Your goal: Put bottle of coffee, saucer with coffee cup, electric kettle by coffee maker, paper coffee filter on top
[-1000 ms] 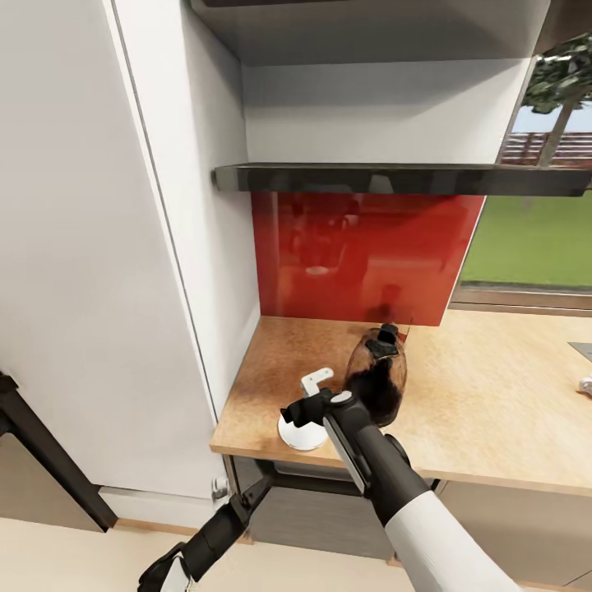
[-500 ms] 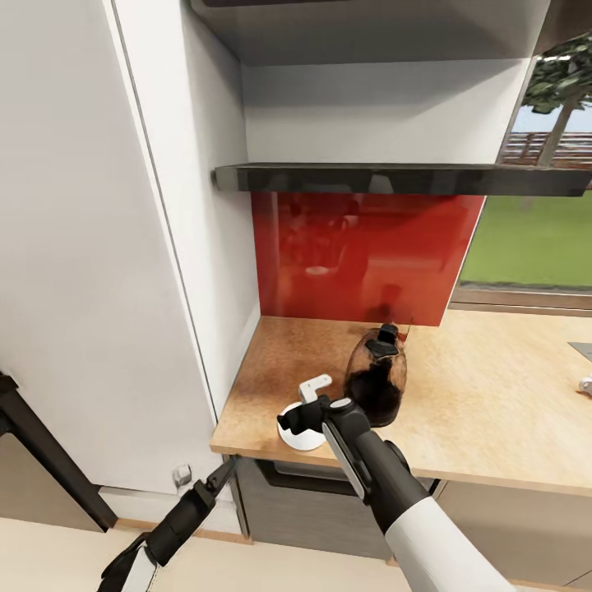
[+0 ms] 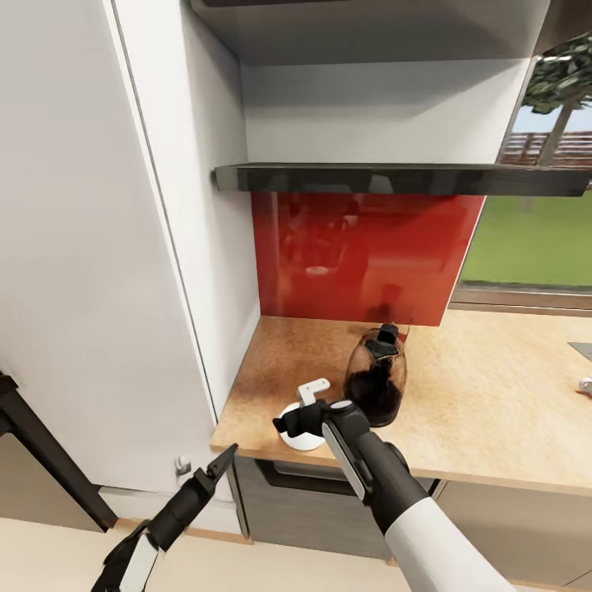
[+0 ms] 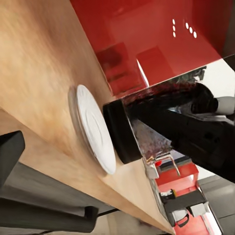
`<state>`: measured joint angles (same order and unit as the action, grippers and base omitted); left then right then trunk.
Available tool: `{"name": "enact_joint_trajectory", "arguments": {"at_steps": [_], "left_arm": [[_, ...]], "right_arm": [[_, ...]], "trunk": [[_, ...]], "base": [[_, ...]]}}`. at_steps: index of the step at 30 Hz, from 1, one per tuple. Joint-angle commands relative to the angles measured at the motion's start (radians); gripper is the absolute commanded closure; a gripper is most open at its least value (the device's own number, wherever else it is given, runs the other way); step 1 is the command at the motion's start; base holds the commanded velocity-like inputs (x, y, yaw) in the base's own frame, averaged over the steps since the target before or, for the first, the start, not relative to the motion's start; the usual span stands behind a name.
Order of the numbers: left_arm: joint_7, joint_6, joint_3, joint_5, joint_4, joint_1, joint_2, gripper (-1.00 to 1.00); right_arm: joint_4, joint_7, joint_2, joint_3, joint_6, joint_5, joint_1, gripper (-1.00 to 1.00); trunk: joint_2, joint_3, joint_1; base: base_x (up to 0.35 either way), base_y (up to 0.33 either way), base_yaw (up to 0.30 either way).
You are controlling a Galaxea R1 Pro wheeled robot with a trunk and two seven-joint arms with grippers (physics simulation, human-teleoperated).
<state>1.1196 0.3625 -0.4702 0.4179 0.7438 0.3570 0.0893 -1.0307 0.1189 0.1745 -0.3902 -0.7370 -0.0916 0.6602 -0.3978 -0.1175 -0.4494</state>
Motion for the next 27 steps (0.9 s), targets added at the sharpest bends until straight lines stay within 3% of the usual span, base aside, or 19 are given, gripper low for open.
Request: {"name": "enact_joint_trajectory", "arguments": {"at_steps": [1, 4, 5, 11, 20, 27], "left_arm": [[-0.002, 0.011, -0.004, 0.0, 0.0, 0.007, 0.002, -1.0], [-0.019, 0.011, -0.003, 0.001, 0.0, 0.024, 0.011, -1.0], [-0.135, 0.011, -0.002, 0.001, 0.0, 0.04, 0.015, -1.0], [-0.148, 0.012, 0.001, 0.001, 0.0, 0.061, 0.024, -1.0], [-0.149, 0.009, 0.0, 0.0, 0.0, 0.06, 0.025, -1.0], [-0.149, 0.006, 0.002, -0.001, 0.0, 0.06, 0.027, -1.0]], "right_arm": [[0.005, -0.003, 0.0, 0.0, -0.004, -0.015, 0.001, -1.0], [0.02, -0.003, 0.0, 0.0, -0.004, -0.023, 0.001, -1.0], [0.023, -0.002, 0.0, 0.0, -0.004, -0.029, 0.001, -1.0], [0.027, -0.004, 0.0, 0.002, -0.005, -0.085, 0.001, -1.0], [0.029, -0.004, 0.0, 0.002, -0.005, -0.091, 0.001, -1.0], [0.029, -0.004, 0.0, 0.002, -0.005, -0.091, 0.001, -1.0]], "trunk": [[-0.002, -0.002, -0.001], [-0.002, -0.002, -0.001], [-0.002, -0.002, -0.001], [-0.002, -0.002, -0.001], [-0.002, -0.002, -0.001], [-0.002, -0.002, -0.001]], "base": [[0.0, 0.0, 0.0], [0.0, 0.0, -0.042], [0.0, 0.0, -0.049], [0.0, 0.0, -0.013], [-0.002, 0.0, -0.152], [-0.208, 0.035, -0.086]]}}
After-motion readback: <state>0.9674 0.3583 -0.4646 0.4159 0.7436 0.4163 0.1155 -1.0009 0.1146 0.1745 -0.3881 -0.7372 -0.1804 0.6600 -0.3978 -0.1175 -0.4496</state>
